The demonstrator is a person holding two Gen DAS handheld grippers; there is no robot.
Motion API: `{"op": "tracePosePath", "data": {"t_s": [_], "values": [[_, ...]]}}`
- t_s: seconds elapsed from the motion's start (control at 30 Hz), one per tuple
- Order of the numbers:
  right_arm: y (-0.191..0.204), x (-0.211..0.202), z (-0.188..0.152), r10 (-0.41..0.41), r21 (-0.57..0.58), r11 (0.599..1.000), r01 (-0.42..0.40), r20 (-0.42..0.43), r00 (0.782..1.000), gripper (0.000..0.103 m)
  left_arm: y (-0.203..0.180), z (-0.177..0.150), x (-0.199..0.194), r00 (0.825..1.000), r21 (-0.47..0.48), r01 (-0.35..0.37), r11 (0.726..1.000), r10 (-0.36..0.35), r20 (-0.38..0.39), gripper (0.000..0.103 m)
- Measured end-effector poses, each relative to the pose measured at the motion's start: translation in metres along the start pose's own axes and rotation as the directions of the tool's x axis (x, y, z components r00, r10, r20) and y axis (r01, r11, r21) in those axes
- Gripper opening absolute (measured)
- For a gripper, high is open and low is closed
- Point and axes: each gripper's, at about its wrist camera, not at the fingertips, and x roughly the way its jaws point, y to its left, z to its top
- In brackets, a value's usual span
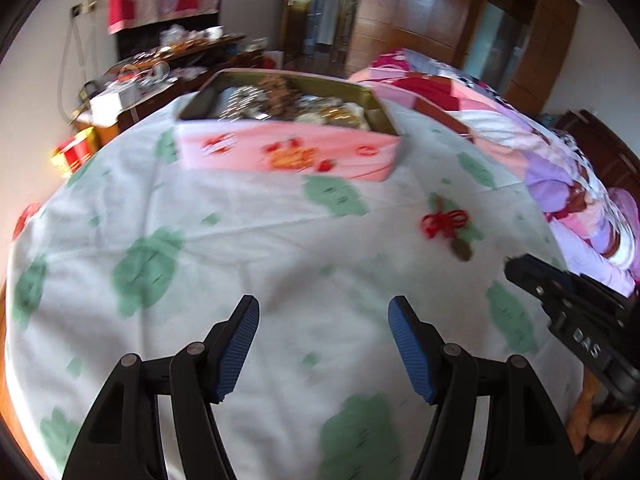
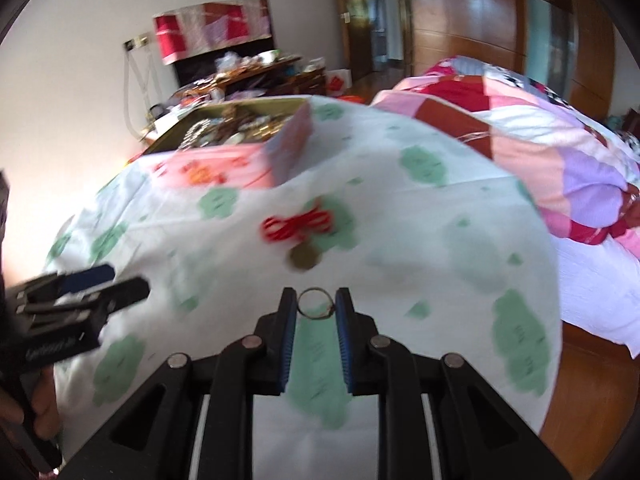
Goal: Organize jewelry
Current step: 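Grasp the silver ring with the right tool while the left tool grasps the red knot charm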
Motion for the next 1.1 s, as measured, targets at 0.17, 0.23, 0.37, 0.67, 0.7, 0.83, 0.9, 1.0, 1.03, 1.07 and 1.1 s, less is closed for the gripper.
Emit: {"op": "tracePosePath", "data": {"t_s": [0.17, 0.23, 0.37, 0.67, 0.7, 0.83, 0.9, 1.0, 1.03, 1.07, 1.1], "values": [[-0.016, 0.003, 0.012, -0.044, 0.035, 0.998, 0.043, 0.022, 0.999, 0.022, -0.034, 0.022, 0.011, 0.998, 0.096, 0.062, 0.993, -0.064, 0.012, 0.067], [-0.02, 0.004, 0.015, -0.066, 0.042, 0.997, 0.065, 0.024, 0.998, 0.022, -0.048, 0.029, 0.017, 0.996, 0.138, 0.084, 0.987, -0.087, 0.015, 0.067], [-0.028, 0.002, 0.019, -0.071, 0.056, 0.996, 0.068, 0.037, 0.997, 0.022, -0.072, 0.042, 0.036, 0.996, 0.204, 0.085, 0.975, -0.087, 0.003, 0.067], [-0.04, 0.003, 0.024, -0.053, 0.077, 0.996, 0.049, 0.048, 0.997, 0.022, -0.088, 0.043, 0.065, 0.999, 0.254, 0.044, 0.966, -0.04, -0.022, 0.035], [-0.041, 0.003, 0.024, -0.054, 0.078, 0.996, 0.05, 0.051, 0.997, 0.022, -0.09, 0.042, 0.065, 0.999, 0.271, 0.035, 0.962, -0.03, -0.021, 0.033], [-0.047, 0.003, 0.026, -0.048, 0.09, 0.995, 0.043, 0.055, 0.997, 0.022, -0.089, 0.044, 0.066, 0.999, 0.272, 0.052, 0.961, -0.047, -0.024, 0.014], [-0.049, 0.003, 0.026, -0.04, 0.099, 0.995, 0.034, 0.055, 0.998, 0.022, -0.083, 0.046, 0.066, 0.997, 0.24, 0.08, 0.967, -0.075, -0.03, 0.004], [-0.048, 0.0, 0.026, -0.031, 0.107, 0.994, 0.024, 0.065, 0.997, 0.022, -0.072, 0.047, 0.058, 0.993, 0.19, 0.113, 0.975, -0.115, 0.0, 0.004], [-0.048, -0.001, 0.027, -0.026, 0.109, 0.994, 0.019, 0.068, 0.997, 0.022, -0.069, 0.047, 0.052, 0.992, 0.184, 0.118, 0.976, -0.123, 0.019, 0.004], [-0.047, -0.002, 0.028, -0.021, 0.11, 0.994, 0.013, 0.071, 0.997, 0.022, -0.067, 0.046, 0.047, 0.992, 0.184, 0.115, 0.976, -0.123, 0.035, 0.004], [-0.046, -0.004, 0.028, -0.018, 0.109, 0.994, 0.009, 0.076, 0.997, 0.022, -0.065, 0.044, 0.041, 0.991, 0.183, 0.107, 0.977, -0.119, 0.057, 0.004]]}}
